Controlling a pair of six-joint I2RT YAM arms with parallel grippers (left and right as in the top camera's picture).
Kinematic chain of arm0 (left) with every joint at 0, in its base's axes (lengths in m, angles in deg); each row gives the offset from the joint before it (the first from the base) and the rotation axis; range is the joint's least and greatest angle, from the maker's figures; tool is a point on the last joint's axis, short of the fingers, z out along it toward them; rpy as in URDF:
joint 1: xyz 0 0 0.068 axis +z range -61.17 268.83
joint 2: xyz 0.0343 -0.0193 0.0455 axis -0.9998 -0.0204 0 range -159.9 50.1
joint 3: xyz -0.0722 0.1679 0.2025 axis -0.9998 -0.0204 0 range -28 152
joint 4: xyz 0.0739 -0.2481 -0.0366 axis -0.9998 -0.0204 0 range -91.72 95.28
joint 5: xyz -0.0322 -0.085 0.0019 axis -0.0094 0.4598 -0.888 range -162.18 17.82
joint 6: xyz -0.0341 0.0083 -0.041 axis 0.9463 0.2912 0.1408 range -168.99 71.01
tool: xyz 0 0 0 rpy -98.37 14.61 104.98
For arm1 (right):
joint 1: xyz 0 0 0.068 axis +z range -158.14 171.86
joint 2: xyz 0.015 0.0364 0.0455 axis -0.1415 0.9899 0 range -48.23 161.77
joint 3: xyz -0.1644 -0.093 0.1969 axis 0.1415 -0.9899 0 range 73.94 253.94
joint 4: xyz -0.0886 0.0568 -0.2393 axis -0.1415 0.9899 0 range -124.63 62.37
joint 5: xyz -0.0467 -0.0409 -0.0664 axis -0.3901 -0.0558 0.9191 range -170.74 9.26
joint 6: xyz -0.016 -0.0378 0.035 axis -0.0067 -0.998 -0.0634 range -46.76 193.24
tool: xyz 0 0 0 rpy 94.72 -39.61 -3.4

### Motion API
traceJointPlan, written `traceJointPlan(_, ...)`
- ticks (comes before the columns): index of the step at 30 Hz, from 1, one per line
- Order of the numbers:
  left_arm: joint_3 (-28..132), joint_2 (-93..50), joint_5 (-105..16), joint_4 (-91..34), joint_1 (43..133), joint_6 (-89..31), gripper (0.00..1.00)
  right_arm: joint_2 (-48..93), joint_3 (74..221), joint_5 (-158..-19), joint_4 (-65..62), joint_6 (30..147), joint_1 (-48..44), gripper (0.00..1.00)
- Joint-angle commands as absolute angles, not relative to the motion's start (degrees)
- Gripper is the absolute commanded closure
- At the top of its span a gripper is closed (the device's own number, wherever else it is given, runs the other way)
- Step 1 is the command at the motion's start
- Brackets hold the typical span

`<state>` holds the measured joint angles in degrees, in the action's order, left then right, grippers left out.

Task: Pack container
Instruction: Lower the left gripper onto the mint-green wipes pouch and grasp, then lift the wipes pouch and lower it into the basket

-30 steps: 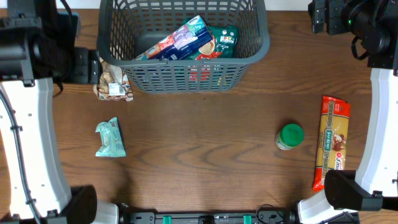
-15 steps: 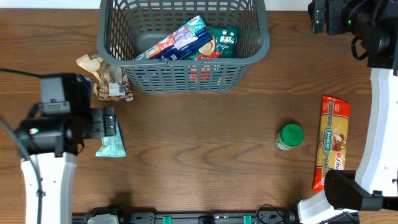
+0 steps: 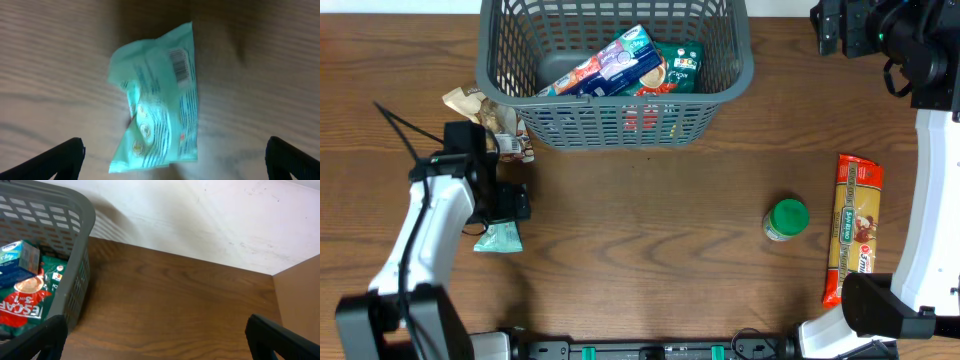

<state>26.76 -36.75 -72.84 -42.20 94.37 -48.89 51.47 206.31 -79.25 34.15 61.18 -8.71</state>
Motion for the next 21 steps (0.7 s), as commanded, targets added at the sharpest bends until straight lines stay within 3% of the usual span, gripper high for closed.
traceJointPlan(1, 26.44, -39.13, -72.62, -40.0, 94.66, -48.0, 0.01, 51.43, 206.18, -79.64, 34.3, 62.03, -9.65, 0.01)
traceJointPlan(21, 15.94, -39.5, -72.62, -25.22, 94.66, -45.0, 0.0, 51.43, 206.18, -79.25, 34.91, 62.06, -9.65, 0.01)
